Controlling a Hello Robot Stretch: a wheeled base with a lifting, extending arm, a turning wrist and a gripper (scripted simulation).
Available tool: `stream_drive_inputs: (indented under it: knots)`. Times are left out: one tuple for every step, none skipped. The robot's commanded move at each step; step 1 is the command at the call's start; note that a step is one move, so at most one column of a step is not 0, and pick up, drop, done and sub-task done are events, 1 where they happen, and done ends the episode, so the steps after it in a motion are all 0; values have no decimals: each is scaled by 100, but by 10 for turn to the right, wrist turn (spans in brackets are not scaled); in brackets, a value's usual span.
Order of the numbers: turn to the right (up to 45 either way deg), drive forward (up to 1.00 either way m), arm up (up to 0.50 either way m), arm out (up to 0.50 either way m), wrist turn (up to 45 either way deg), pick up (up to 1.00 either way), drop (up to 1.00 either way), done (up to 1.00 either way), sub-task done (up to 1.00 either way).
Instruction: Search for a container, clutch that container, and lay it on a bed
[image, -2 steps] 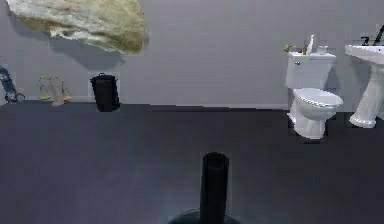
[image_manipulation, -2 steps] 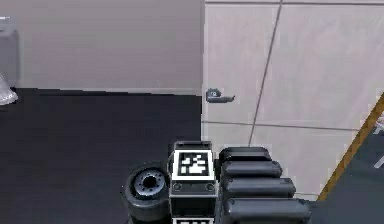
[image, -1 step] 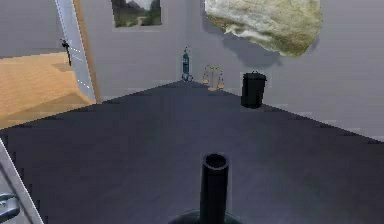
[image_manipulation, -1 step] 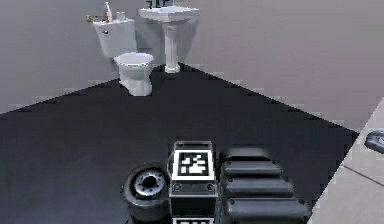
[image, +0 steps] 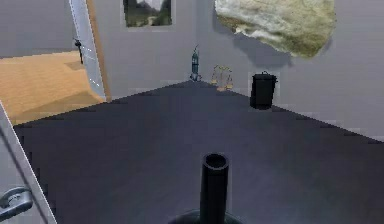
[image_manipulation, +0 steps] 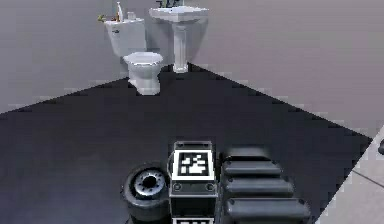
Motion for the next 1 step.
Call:
stream_drive_inputs:
  knots:
    - [450, 0, 0, 0, 0, 0, 0, 0, 0]
